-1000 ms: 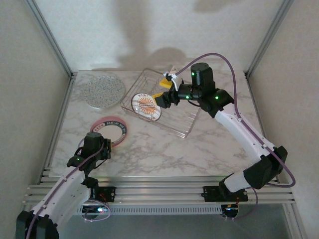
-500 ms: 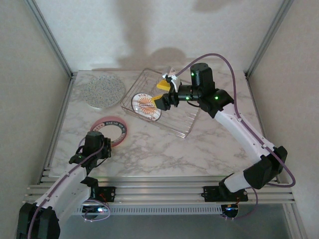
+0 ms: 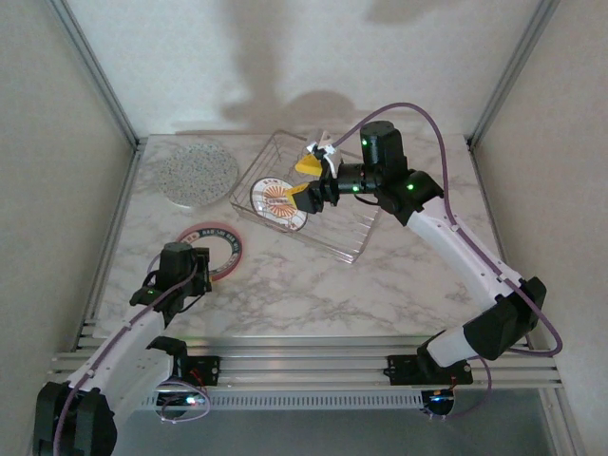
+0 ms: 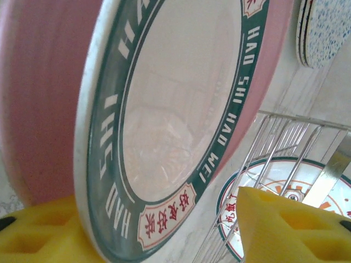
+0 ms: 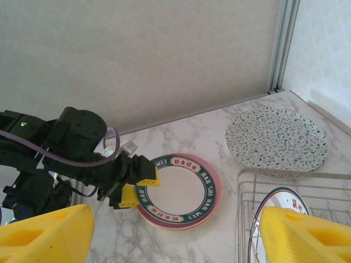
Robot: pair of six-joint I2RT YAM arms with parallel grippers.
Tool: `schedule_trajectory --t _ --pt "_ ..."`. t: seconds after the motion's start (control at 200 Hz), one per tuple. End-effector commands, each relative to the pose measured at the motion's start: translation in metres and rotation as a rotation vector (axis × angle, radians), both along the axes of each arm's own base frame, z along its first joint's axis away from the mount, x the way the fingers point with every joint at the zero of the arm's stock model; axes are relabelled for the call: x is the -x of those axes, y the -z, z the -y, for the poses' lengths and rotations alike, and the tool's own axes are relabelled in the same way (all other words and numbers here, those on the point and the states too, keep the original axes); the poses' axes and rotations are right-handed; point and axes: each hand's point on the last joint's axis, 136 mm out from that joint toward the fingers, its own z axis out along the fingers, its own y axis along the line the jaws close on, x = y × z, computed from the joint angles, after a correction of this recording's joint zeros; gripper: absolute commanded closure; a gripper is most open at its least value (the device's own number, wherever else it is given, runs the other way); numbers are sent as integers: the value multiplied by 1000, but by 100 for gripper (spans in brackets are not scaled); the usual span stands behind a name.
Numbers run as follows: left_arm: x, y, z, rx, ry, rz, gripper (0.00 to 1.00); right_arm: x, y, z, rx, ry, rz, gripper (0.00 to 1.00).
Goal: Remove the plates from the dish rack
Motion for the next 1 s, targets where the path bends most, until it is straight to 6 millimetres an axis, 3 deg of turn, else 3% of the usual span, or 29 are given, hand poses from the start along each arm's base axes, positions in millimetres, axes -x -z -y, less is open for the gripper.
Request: schedule_trajectory --t 0.0,0.651,0.996 --pt "2 -1 -1 -3 6 -41 32 2 0 -4 -5 -14 -14 20" --pt "0 -7 2 25 -2 -137 19 1 -2 -7 -8 -21 -23 20" --pt "7 -8 4 70 -37 -188 13 16 -3 -14 -40 -123 -54 21"
